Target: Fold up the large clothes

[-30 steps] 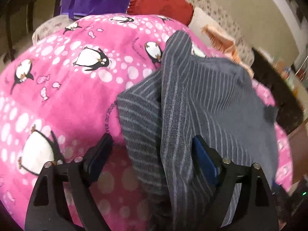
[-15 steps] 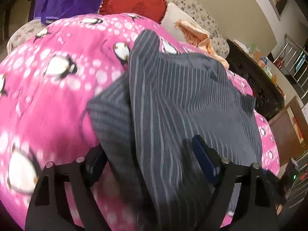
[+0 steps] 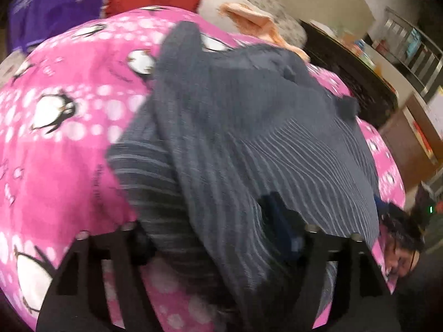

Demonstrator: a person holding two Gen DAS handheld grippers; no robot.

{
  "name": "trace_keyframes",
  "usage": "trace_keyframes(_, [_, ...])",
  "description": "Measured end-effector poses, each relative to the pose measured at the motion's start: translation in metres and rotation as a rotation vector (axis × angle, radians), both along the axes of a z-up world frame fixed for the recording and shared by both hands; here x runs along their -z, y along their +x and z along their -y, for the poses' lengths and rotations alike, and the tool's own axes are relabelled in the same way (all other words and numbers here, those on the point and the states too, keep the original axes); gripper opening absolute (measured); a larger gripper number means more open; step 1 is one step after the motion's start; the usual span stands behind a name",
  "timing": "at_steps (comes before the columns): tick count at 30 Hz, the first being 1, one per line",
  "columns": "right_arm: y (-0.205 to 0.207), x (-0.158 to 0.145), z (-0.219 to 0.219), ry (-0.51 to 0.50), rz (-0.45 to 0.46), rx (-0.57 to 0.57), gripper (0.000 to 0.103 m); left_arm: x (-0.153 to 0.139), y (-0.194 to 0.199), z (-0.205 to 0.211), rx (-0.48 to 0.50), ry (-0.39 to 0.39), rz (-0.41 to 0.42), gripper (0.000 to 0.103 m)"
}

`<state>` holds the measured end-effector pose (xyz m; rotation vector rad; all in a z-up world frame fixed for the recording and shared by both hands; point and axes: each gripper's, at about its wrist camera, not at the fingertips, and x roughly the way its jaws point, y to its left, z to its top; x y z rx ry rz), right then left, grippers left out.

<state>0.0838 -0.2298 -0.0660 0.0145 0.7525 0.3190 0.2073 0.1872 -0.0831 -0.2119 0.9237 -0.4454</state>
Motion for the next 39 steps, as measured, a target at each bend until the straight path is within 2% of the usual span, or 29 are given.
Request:
trace_keyframes(1, [0.000,0.000,0.000,0.000,0.000,0.000,0.036,0.000,0.000,0.003,0.014,0.008,0.001,0.081])
trace_keyframes(4, [0.000,0.000,0.000,0.001,0.000,-0.001,0.036,-0.002,0.004,0.007,0.009,0.017,0.016,0.080])
trace_keyframes(5, [0.000,0.000,0.000,0.000,0.000,-0.001,0.036,-0.003,0.005,0.005,-0.013,0.008,0.027,0.073])
trace_keyframes(6, [0.000,0.000,0.000,0.000,0.000,-0.001,0.036,-0.004,0.007,0.004,-0.030,0.008,0.029,0.049])
trace_keyframes(7, [0.000,0.000,0.000,0.001,0.000,-0.001,0.036,-0.006,0.008,0.004,-0.047,0.009,0.026,0.035])
trace_keyframes(9, [0.000,0.000,0.000,0.001,0.000,-0.001,0.036,-0.011,0.008,0.005,-0.065,0.036,0.045,0.023])
trace_keyframes(13, [0.000,0.000,0.000,0.000,0.000,-0.001,0.036,-0.018,0.006,0.018,-0.028,0.181,0.076,0.023])
trace_keyframes(17, [0.000,0.000,0.000,0.000,0.000,-0.001,0.036,-0.016,0.014,0.022,-0.013,0.222,0.014,0.024])
trace_keyframes(18, [0.000,0.000,0.000,0.000,0.000,-0.001,0.036,-0.018,0.016,0.023,-0.019,0.227,-0.006,0.022])
trace_keyframes(19, [0.000,0.000,0.000,-0.001,0.001,0.000,0.036,-0.021,0.017,0.026,-0.020,0.225,-0.013,0.014])
trace_keyframes(23, [-0.003,-0.009,0.001,-0.019,-0.012,0.007,0.036,-0.043,0.019,0.034,-0.022,0.114,-0.048,0.011])
trace_keyframes(28, [-0.033,-0.035,0.022,-0.159,0.111,0.153,0.036,-0.080,0.021,0.055,-0.022,-0.079,-0.042,0.010])
trace_keyframes(31, [-0.044,-0.035,0.048,-0.166,0.091,0.229,0.036,-0.097,0.025,0.094,0.015,-0.152,-0.054,0.010])
trace_keyframes(35, [-0.056,-0.030,0.072,-0.136,0.071,0.264,0.036,-0.114,0.033,0.145,0.042,-0.300,-0.080,0.010])
trace_keyframes(38, [-0.066,-0.029,0.085,-0.127,0.075,0.280,0.036,-0.124,0.045,0.189,0.051,-0.337,-0.087,0.010])
trace_keyframes(39, [-0.069,-0.029,0.089,-0.124,0.074,0.285,0.036,-0.126,0.050,0.204,0.057,-0.338,-0.086,0.004])
